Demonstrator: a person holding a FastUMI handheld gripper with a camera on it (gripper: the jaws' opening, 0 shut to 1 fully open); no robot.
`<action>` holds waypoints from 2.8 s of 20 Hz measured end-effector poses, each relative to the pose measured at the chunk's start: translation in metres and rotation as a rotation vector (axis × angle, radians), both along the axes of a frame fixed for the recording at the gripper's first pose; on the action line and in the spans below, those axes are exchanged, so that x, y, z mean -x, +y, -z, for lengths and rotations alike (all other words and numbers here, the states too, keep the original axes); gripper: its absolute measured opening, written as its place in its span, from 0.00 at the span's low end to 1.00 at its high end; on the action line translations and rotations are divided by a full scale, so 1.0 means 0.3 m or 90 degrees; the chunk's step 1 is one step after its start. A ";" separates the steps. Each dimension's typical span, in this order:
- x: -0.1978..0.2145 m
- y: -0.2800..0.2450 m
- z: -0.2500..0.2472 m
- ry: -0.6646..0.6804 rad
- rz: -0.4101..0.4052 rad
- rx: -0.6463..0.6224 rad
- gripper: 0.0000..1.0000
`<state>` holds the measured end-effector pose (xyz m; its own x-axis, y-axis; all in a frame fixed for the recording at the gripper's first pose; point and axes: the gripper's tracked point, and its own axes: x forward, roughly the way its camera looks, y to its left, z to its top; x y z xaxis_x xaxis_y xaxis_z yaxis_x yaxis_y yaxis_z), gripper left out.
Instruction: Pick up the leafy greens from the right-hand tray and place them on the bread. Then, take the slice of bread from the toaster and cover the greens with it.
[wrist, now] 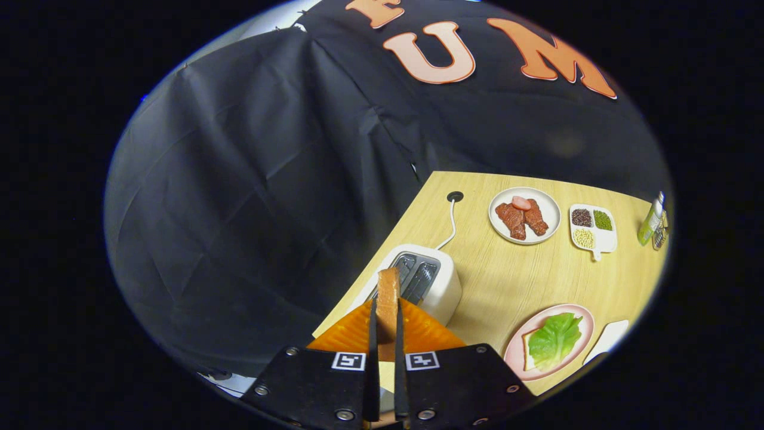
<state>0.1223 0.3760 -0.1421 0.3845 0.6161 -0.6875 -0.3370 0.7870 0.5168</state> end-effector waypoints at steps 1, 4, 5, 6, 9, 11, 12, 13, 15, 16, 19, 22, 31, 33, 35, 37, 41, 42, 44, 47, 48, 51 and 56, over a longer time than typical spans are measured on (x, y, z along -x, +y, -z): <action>0.000 -0.023 -0.011 -0.008 0.004 -0.008 0.10; 0.003 -0.105 -0.047 -0.022 0.023 -0.029 0.10; -0.002 -0.144 -0.046 -0.027 0.032 -0.031 0.10; -0.001 -0.181 -0.046 -0.028 0.042 -0.033 0.10; 0.000 -0.288 -0.028 -0.022 0.072 -0.045 0.10; 0.000 -0.346 -0.014 -0.020 0.085 -0.045 0.10; 0.005 -0.374 -0.002 -0.018 0.090 -0.045 0.10; 0.008 -0.397 0.014 -0.016 0.094 -0.046 0.10; 0.023 -0.430 0.060 -0.008 0.094 -0.046 0.10; 0.037 -0.447 0.093 0.001 0.094 -0.046 0.10; 0.065 -0.500 0.162 0.023 0.093 -0.046 0.10; 0.082 -0.550 0.222 0.038 0.095 -0.041 0.10; 0.122 -0.660 0.418 0.102 0.105 -0.040 0.10; 0.123 -0.685 0.474 0.121 0.113 -0.037 0.10; 0.116 -0.713 0.528 0.137 0.130 -0.040 0.10; 0.120 -0.732 0.571 0.157 0.140 -0.046 0.10; 0.118 -0.786 0.649 0.173 0.154 -0.034 0.10; 0.118 -0.804 0.666 0.174 0.160 -0.025 0.10; 0.120 -0.831 0.702 0.175 0.167 -0.006 0.10; 0.122 -0.849 0.739 0.171 0.167 0.018 0.10; 0.127 -0.856 0.747 0.167 0.165 0.027 0.10; 0.124 -0.863 0.763 0.154 0.165 0.047 0.11; 0.109 -0.892 0.797 0.112 0.171 0.108 0.27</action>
<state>0.0897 0.1084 -0.3812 0.3834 0.3806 -0.8415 -0.0245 0.9150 0.4026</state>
